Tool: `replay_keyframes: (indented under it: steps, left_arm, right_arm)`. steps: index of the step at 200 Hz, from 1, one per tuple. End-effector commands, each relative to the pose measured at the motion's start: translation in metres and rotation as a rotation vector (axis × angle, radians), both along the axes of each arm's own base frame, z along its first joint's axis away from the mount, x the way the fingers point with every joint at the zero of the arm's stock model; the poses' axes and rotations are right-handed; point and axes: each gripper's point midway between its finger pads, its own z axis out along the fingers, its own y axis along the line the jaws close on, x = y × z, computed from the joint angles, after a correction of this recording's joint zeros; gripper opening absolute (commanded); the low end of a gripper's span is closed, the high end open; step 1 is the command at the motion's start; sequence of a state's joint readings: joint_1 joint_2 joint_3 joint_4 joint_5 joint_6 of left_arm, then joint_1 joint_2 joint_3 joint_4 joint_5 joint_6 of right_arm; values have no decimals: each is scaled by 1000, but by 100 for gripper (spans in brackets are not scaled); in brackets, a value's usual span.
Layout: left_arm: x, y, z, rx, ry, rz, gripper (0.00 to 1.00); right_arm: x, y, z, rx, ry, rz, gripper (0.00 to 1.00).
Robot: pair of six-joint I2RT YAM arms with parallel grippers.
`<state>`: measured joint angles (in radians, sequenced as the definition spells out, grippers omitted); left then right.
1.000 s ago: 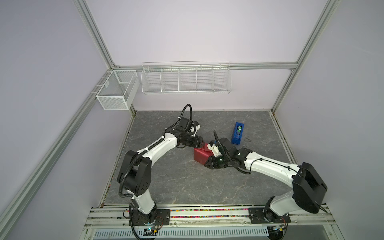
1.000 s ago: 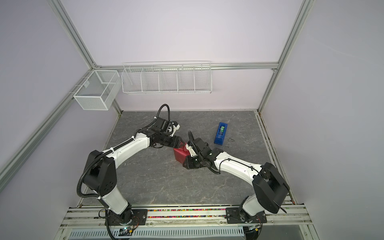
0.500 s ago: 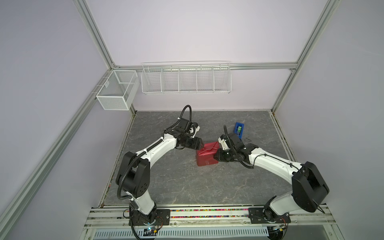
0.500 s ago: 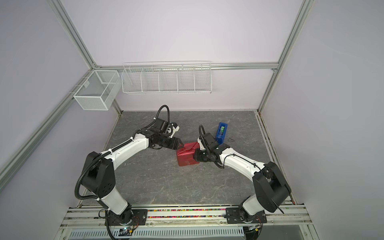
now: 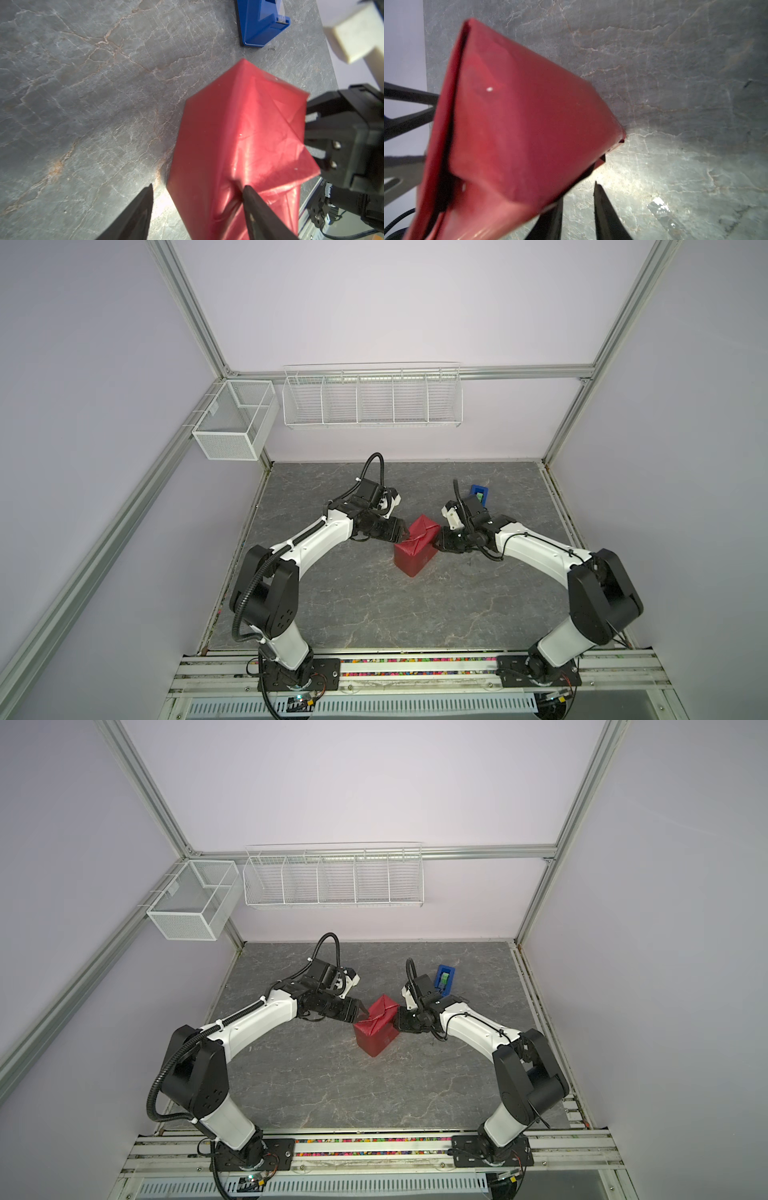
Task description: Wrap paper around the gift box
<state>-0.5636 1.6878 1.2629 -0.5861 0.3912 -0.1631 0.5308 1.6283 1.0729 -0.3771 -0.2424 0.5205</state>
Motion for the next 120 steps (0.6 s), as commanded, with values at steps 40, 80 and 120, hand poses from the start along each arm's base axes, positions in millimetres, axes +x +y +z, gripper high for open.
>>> replay_keyframes:
  steps: [40,80,120]
  left_arm:
    - [-36,14,-44,128,150,-8,68]
    - [-35,14,-48,134,155,-5,68]
    - [-33,13,-48,133,154,-4,68]
  right_arm:
    - [19,12,23,78,-50,23,36]
    - [1,-1,59,140,-59,-72,45]
    - [-7,11,80,250,-3,-130,78]
